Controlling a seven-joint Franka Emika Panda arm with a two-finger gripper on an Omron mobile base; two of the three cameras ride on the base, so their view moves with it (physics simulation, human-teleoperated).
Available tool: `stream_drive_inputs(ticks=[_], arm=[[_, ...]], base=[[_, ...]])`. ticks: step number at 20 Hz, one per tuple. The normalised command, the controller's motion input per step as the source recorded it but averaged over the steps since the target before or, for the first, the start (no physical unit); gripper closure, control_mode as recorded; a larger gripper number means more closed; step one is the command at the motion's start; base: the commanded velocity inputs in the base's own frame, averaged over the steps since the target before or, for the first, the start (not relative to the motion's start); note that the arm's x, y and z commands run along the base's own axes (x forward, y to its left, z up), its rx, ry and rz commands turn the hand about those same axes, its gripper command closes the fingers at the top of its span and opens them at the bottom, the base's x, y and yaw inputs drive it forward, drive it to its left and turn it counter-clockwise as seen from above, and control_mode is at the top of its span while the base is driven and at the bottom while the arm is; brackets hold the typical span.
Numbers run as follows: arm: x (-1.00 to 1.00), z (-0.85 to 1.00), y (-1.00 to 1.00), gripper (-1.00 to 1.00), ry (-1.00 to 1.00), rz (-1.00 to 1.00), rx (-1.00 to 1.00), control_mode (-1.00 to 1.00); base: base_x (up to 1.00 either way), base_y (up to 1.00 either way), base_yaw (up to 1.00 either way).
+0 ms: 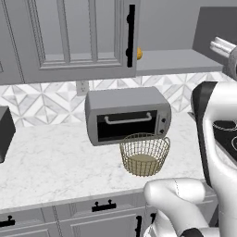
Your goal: Open the cabinet, pick up the bread from the cabinet and place it in the basket. Then move the basket to the dining counter.
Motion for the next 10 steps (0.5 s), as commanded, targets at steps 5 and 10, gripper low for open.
stream_drive_inputs(ticks=[5, 10], arm=[[0.05, 0.16, 0.99, 1.0, 0.28, 0.54, -0.12, -1.0], [0.49, -0.01, 0.7, 1.0, 0.07, 0.39, 0.0, -1.0]], base=[[0.0, 0.0, 0.0], [0.0, 0.0, 0.0]])
